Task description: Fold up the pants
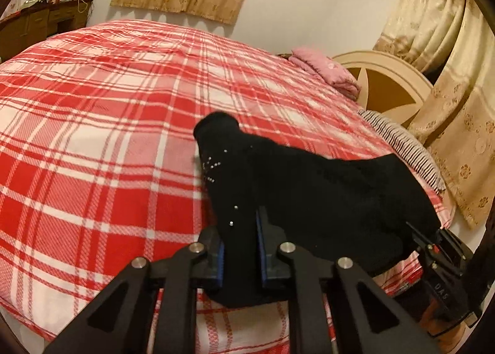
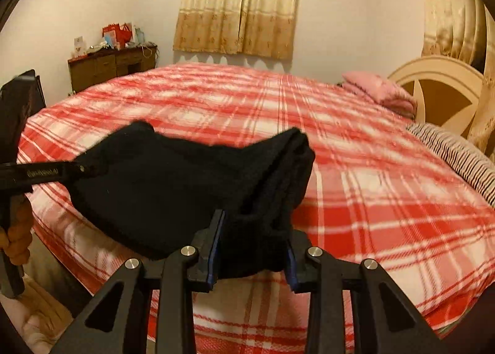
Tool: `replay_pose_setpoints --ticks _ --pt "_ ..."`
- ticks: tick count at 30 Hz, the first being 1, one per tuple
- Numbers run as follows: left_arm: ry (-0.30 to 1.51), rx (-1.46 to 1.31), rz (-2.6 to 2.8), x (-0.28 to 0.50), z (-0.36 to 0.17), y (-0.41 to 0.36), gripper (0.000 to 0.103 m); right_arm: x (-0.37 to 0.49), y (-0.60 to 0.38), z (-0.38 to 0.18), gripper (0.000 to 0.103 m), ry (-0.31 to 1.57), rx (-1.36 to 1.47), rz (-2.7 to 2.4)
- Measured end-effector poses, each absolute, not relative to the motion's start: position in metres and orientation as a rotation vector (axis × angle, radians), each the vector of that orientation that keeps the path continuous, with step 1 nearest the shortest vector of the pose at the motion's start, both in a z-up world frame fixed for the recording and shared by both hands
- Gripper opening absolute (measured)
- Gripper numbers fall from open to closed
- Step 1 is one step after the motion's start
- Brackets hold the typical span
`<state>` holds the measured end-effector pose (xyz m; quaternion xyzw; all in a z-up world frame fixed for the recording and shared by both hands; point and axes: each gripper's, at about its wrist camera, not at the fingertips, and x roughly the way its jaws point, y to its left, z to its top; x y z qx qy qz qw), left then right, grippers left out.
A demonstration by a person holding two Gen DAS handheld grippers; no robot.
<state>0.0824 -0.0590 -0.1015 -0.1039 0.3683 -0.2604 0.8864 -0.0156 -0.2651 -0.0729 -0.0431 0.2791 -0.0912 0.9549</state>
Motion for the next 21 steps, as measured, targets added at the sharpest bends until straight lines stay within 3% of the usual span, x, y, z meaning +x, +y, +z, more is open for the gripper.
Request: replay_pose_setpoints --ticks 10,21 --pt "0.671 -0.233 -0.479 0.107 -0.064 -0.019 0.016 0.028 -0.222 -0.023 0.030 0.471 -0.136 -0.082" --pt "0.475 -0.174 -0.255 0.172 0.013 0.083 0.016 0.167 -0.133 0.021 0.029 0.350 -0.197 0.129"
